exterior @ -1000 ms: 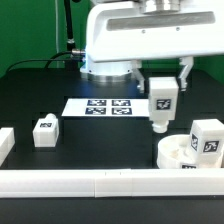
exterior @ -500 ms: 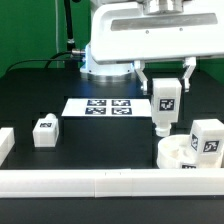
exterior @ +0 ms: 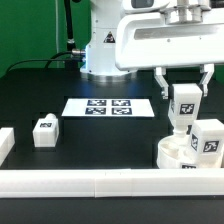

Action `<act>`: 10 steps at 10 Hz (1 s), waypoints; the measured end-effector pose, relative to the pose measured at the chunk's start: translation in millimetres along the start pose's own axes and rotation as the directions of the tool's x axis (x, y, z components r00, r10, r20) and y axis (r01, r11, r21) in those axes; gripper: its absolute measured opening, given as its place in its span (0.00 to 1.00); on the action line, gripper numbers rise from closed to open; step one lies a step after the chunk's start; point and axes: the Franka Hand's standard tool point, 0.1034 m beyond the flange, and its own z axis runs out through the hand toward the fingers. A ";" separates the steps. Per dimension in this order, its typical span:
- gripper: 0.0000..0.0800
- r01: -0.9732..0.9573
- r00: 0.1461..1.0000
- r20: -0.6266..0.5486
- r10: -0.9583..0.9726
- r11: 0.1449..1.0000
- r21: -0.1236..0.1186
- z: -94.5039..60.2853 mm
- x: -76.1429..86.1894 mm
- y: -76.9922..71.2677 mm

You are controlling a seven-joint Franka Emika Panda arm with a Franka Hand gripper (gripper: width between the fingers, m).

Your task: Assemble stool

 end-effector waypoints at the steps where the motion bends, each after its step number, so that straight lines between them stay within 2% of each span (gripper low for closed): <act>1: 0.42 -0.001 1.000 0.000 0.001 1.000 0.000 0.1 -0.1 0.5; 3: 0.42 0.018 1.000 0.004 -0.018 1.000 -0.002 1.9 -2.5 1.4; 7: 0.42 0.036 0.999 0.013 -0.036 0.999 -0.015 11.1 -2.1 15.4; 10: 0.42 0.037 0.999 0.014 -0.036 0.999 -0.015 12.3 -2.2 15.7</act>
Offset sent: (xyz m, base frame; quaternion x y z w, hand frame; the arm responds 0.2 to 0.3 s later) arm 0.0021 -0.0196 -0.0003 -0.0212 0.0001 -0.0656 0.9976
